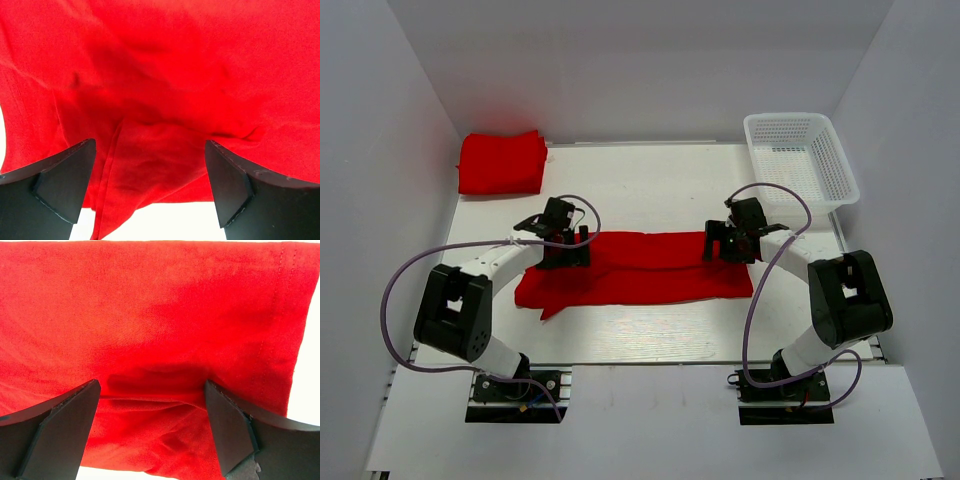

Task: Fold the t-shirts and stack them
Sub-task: Fold the tshirt

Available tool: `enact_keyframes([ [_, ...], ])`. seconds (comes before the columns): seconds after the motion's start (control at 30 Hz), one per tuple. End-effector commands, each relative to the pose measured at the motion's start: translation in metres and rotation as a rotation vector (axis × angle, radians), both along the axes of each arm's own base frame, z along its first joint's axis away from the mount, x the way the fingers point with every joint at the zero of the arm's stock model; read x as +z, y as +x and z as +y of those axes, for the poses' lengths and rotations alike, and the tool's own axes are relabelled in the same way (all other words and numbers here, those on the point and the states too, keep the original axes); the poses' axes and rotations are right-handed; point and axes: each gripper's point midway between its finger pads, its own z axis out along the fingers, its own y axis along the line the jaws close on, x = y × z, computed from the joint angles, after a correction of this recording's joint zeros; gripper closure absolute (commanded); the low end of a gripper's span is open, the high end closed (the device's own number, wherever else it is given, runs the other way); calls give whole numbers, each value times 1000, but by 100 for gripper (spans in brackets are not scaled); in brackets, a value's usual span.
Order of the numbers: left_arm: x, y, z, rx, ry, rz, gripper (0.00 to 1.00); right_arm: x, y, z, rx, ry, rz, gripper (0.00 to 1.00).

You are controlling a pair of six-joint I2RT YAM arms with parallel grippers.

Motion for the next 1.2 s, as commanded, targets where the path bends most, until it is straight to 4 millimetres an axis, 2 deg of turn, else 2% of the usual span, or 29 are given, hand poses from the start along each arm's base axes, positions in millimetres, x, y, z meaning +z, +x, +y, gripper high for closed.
enact_keyframes([
  [0.0, 8, 1, -2, 14, -29, -34, 0, -33, -32, -13, 5, -59, 160, 10],
  [0.2, -5, 4, 1, 25, 3, -8, 10, -34, -34, -13, 4, -64, 168, 10],
  [0.3, -3, 11, 1, 29, 1, -37, 15, -34, -34, -14, 1, -64, 172, 10],
  [0.47, -15, 11, 1, 29, 12, -7, 21, -35, -34, -14, 1, -65, 174, 10],
  [0.53, -14, 14, 0, 29, 8, -18, 27, -34, -33, -14, 4, -66, 174, 10],
  [0.63, -13, 18, -2, 29, 0, -38, 29, -35, -34, -14, 3, -68, 176, 10],
  [0.67, -13, 18, -2, 29, 0, -38, 34, -35, -35, -15, 3, -69, 179, 10],
  [0.7, -13, 19, 0, 35, 10, -42, 46, -35, -34, -14, 3, -67, 178, 10],
  [0.73, -13, 19, 0, 35, 10, -42, 51, -34, -34, -14, 3, -67, 177, 10],
  [0.87, -3, 24, 0, 40, 5, -79, 64, -35, -34, -13, 7, -65, 179, 10],
  [0.9, 1, 26, -1, 40, -2, -96, 71, -35, -33, -14, 5, -65, 177, 10],
  [0.93, -2, 23, 0, 40, 1, -88, 87, -35, -34, -14, 4, -65, 180, 10],
  [0.97, -2, 23, 0, 40, 1, -88, 97, -35, -34, -13, 5, -64, 181, 10],
  [1.0, -2, 23, 0, 40, 1, -88, 100, -34, -33, -13, 3, -62, 177, 10],
  [1.1, -2, 22, -3, 19, 7, -88, 100, -34, -34, -13, 5, -64, 176, 10],
  [1.17, 5, 25, -6, 4, -15, -121, 100, -34, -34, -14, 7, -66, 178, 10],
])
